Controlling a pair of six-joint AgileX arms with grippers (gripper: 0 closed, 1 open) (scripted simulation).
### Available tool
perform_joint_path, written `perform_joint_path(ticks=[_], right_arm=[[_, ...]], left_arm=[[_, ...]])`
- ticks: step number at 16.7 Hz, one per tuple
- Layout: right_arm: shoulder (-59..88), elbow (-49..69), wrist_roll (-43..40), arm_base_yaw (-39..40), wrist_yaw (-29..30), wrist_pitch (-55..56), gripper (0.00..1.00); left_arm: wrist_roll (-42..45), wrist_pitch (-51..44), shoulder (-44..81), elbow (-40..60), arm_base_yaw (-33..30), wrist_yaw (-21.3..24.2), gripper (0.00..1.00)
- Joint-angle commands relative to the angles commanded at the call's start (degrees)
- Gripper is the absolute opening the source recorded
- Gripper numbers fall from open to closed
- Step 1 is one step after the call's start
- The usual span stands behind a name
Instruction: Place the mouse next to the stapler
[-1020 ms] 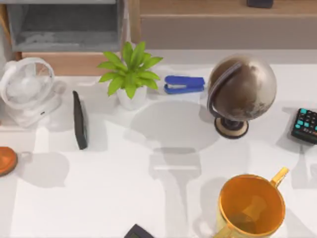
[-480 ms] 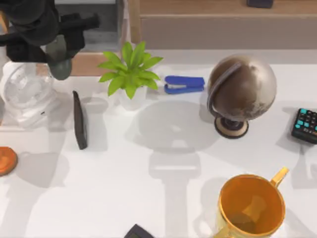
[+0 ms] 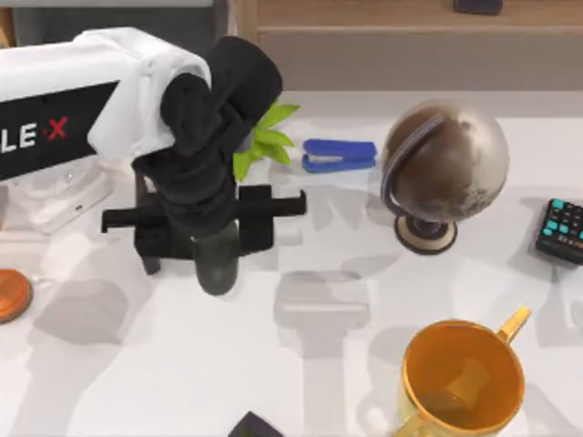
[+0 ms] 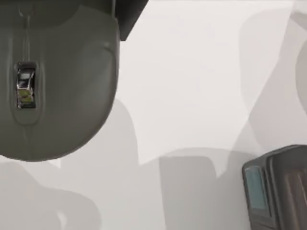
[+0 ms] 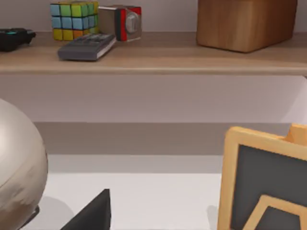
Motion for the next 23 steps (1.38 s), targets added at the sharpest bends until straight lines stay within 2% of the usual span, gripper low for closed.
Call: perform_joint_path(ticks=[6,23], right_arm=[[0.0,0.0,0.0,0.0,0.0,0.0,1.0],[0.0,0.0,0.0,0.0,0.0,0.0,1.0]], left_arm=[[-4.22,3.21,1.1,-7.87,-7.5,-0.59,0.0],[-5.33,4.37,-0.18,-8.15,-9.58,-1.75,0.0]])
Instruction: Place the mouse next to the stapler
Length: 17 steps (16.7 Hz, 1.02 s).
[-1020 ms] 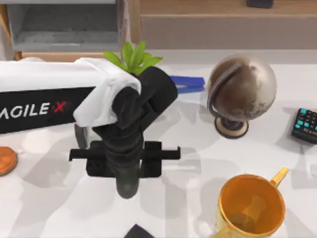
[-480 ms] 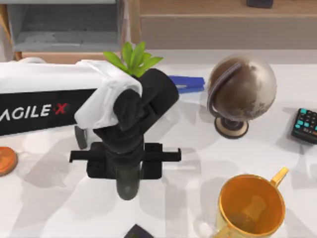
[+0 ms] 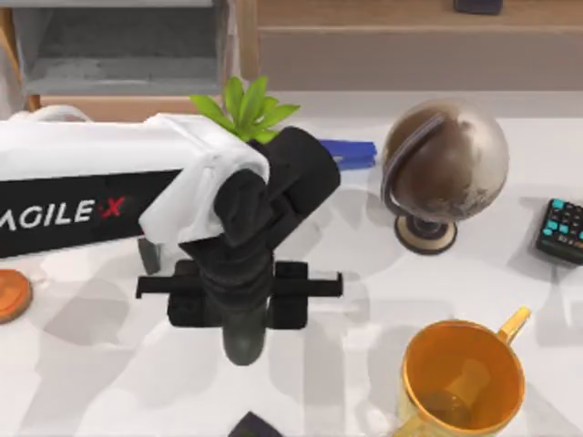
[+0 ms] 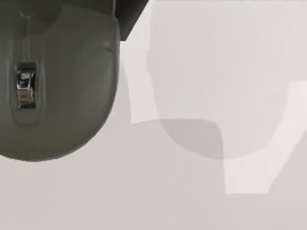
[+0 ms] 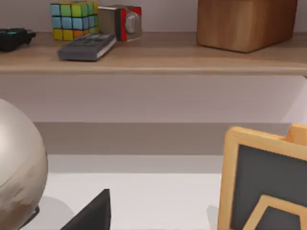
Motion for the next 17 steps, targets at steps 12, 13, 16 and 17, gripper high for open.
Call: perform_joint_path(ticks=[12,13,16,17], right_arm=[[0.0,0.0,0.0,0.0,0.0,0.0,1.0],[0.0,0.0,0.0,0.0,0.0,0.0,1.0],[0.0,0.0,0.0,0.0,0.0,0.0,1.0],[0.0,0.0,0.0,0.0,0.0,0.0,1.0]], left_arm=[[1.02,2.26,1.46,-0.39,1.7,0.89,0.0],[1.1,2.3,1.95,-0.79,1.84,1.01,0.0],[1.18,2.26,2.97,-1.7,1.98,1.16,0.0],[1.18,2.26,2.97,-1.7,1.98,1.16,0.0]])
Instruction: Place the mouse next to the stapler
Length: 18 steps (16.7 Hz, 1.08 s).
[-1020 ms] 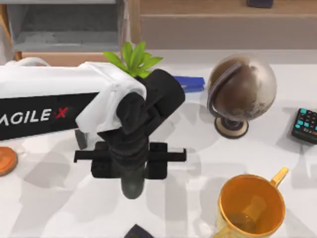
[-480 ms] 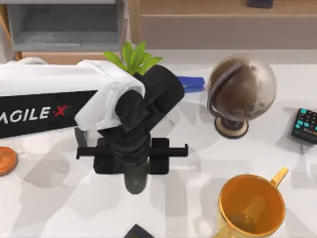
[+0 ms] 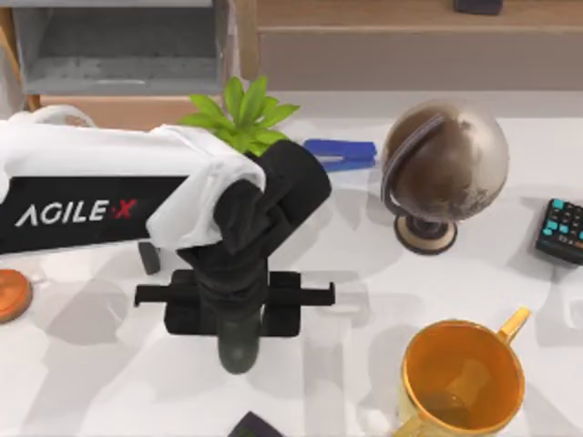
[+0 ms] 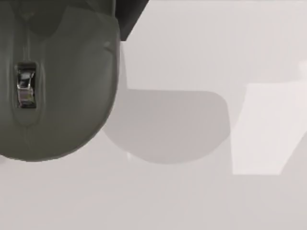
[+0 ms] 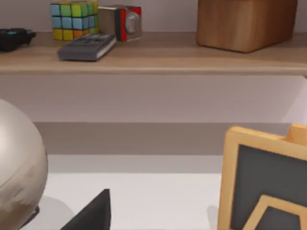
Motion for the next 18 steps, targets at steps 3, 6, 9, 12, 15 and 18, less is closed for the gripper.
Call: perform_joint_path(ticks=[3,6,9,12,15,18], right_arm=[[0.0,0.0,0.0,0.0,0.0,0.0,1.0],[0.0,0.0,0.0,0.0,0.0,0.0,1.0],[0.0,0.0,0.0,0.0,0.0,0.0,1.0],[0.0,0.0,0.0,0.0,0.0,0.0,1.0],[0.0,0.0,0.0,0.0,0.0,0.0,1.0],[0.0,0.0,0.0,0.0,0.0,0.0,1.0]], left_arm=[[0.0,0.0,0.0,0.0,0.0,0.0,0.08],[0.0,0.0,0.0,0.0,0.0,0.0,0.3],[0.0,0.0,0.0,0.0,0.0,0.0,0.53],[0.0,0.0,0.0,0.0,0.0,0.0,0.75],[0.0,0.0,0.0,0.0,0.0,0.0,0.98],[0.0,0.0,0.0,0.0,0.0,0.0,1.0]])
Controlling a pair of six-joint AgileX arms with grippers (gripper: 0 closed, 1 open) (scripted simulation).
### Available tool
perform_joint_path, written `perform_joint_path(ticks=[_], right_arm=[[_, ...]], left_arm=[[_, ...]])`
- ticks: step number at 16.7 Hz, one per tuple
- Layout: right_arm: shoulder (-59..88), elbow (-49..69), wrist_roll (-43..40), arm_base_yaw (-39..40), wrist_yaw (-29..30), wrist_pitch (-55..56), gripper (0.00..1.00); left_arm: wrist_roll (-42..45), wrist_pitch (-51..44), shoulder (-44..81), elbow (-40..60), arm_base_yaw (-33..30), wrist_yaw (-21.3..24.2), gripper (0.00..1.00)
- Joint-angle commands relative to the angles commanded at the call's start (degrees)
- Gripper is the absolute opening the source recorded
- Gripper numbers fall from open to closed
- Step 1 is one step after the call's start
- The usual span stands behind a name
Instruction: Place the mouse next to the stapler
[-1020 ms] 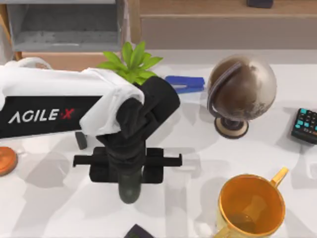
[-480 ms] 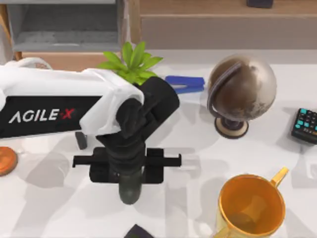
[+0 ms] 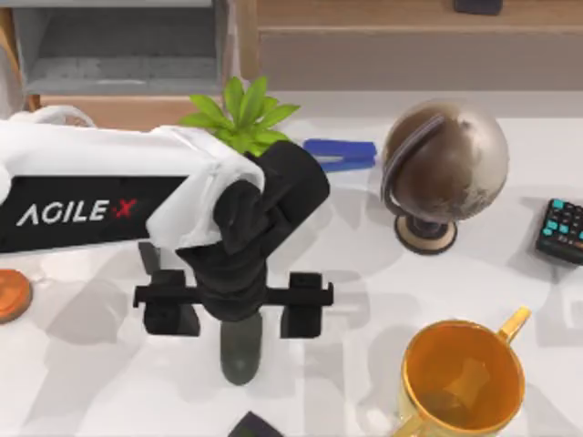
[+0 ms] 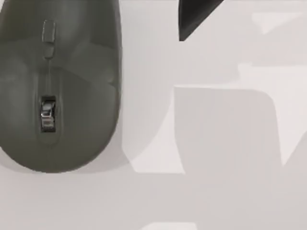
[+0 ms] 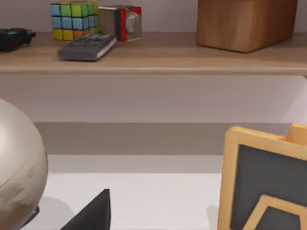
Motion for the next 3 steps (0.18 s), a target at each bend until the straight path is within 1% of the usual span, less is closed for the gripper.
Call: perform_joint_path(ticks=[3], right_arm=[[0.0,0.0,0.0,0.0,0.0,0.0,1.0]], left_arm=[[0.0,0.0,0.0,0.0,0.0,0.0,1.0]])
